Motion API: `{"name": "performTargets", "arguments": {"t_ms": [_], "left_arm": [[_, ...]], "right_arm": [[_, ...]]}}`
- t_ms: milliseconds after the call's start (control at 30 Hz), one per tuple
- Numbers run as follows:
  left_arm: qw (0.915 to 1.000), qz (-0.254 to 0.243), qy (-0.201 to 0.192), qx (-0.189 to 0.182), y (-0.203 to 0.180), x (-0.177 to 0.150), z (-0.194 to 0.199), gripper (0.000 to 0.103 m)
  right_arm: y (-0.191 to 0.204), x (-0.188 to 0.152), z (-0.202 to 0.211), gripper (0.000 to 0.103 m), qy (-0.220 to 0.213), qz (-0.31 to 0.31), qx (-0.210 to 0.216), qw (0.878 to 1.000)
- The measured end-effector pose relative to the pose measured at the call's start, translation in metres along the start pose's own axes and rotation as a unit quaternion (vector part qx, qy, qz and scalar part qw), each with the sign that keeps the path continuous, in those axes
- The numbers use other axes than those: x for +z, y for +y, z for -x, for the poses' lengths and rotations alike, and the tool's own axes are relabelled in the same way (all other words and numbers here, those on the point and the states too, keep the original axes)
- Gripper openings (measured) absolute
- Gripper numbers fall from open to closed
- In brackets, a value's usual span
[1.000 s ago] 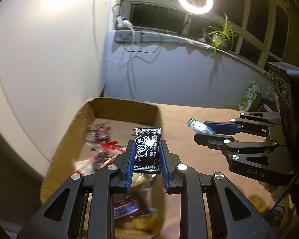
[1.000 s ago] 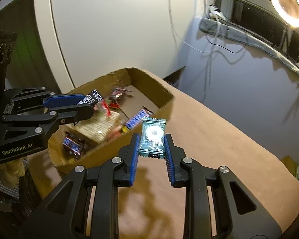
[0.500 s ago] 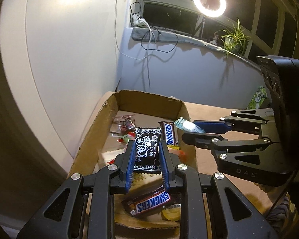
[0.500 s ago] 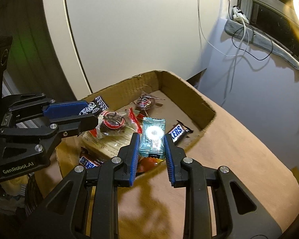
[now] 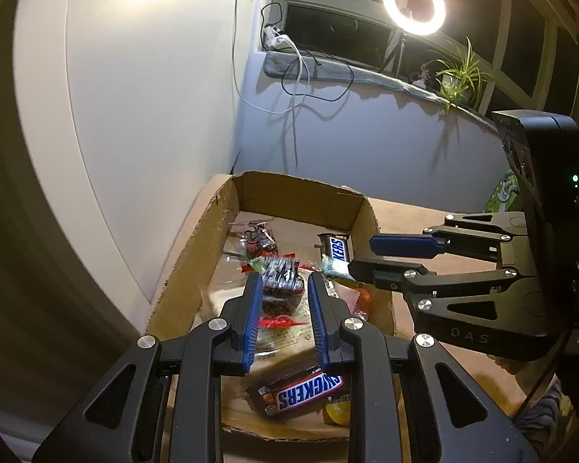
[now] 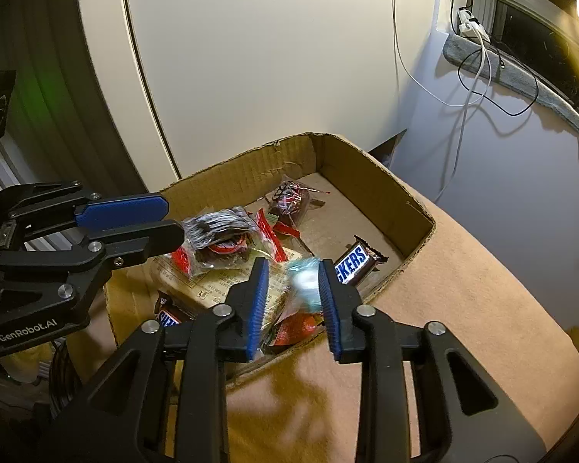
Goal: Organize snacks
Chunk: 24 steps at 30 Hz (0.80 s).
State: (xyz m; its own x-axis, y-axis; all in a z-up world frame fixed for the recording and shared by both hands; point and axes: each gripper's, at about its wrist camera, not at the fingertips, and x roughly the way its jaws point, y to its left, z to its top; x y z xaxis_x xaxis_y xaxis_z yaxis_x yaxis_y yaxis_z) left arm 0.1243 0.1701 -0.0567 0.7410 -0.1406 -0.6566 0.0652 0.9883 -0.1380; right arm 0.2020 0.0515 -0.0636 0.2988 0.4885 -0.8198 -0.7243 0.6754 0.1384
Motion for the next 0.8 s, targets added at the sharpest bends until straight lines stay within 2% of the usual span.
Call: {"name": "performTargets", "arguments": {"t_ms": [33,167,233,367,433,600,800], "left_arm": [[1.0,0.0,0.0,0.001,0.0,0.0,0.0,0.022],[1.0,0.0,0.0,0.003,0.0,0.0,0.001,0.022],[1.0,0.001,0.0,0.005,0.0,0.0,0.001,0.028],[1.0,0.001,0.0,0.007,0.001,0.0,0.001,0.031],[1.0,0.001,-0.001,0.008,0.001,-0.001,0.001,0.04],[0.9999,0.001,-0.001,0.01,0.0,-0.002,0.002,0.041],[0.9999,0.002,-0.003,0.014,-0.001,-0.004,0.005,0.053]], "right_arm": [[-0.001,0.0,0.0,0.038,-0.001,0.0,0.001,1.0],[-0.002,-0.001,0.002,0.04,-0.004,-0.004,0.001,1.0],[-0.003,-0.001,0.003,0.05,-0.006,-0.006,0.001,1.0],[-0.003,-0.002,0.006,0.062,-0.013,-0.006,-0.003,1.0],[-0.003,-0.002,0.007,0.07,-0.015,-0.007,-0.005,1.0],[-0.004,-0.005,0.009,0.072,-0.015,-0.011,-0.004,1.0],[-0.005,-0.011,0.015,0.074,-0.018,-0.019,-0.003,1.0]]}}
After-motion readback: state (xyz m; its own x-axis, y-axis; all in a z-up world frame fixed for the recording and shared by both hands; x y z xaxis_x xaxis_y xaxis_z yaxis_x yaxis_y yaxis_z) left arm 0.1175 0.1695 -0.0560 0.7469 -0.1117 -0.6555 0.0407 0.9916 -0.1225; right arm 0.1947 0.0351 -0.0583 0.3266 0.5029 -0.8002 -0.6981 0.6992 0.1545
